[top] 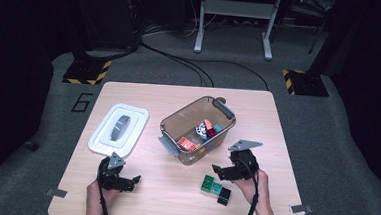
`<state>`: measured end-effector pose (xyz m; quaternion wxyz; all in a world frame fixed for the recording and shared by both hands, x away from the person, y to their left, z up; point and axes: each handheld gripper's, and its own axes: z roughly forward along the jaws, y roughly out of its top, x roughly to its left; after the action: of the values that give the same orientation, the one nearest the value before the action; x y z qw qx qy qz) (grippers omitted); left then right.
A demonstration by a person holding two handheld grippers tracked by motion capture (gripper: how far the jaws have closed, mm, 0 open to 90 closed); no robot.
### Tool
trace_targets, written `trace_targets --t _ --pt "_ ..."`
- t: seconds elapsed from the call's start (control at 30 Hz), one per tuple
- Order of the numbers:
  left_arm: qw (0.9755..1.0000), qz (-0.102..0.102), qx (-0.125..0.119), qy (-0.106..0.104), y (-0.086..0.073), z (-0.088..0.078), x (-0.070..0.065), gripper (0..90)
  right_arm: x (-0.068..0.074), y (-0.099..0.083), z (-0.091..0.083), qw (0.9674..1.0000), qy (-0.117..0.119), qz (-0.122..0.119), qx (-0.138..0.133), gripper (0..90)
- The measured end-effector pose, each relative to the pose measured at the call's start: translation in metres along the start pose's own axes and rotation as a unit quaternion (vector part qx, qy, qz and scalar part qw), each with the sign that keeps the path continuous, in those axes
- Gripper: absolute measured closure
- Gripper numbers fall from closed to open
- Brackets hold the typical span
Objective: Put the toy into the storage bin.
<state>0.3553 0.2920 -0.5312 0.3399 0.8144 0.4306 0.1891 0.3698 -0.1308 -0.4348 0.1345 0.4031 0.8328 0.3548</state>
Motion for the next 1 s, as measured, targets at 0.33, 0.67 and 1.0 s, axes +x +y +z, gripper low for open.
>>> trace_targets --t 0.33,0.67,1.0 --pt "1.0 0.001 0.0 0.0 0.0 0.0 0.0 1.3 0.023 -0.061 0.011 0.9992 -0.021 0.029 0.015 14.5" --pt "1.0 0.001 0.0 0.0 0.0 0.0 0.0 1.3 0.038 -0.077 0.021 0.9976 -0.056 0.029 0.029 15.4" --pt "1.0 0.002 0.0 0.0 0.0 0.0 0.0 1.3 0.024 -0.094 0.004 0.9932 -0.101 0.043 0.038 17.2"
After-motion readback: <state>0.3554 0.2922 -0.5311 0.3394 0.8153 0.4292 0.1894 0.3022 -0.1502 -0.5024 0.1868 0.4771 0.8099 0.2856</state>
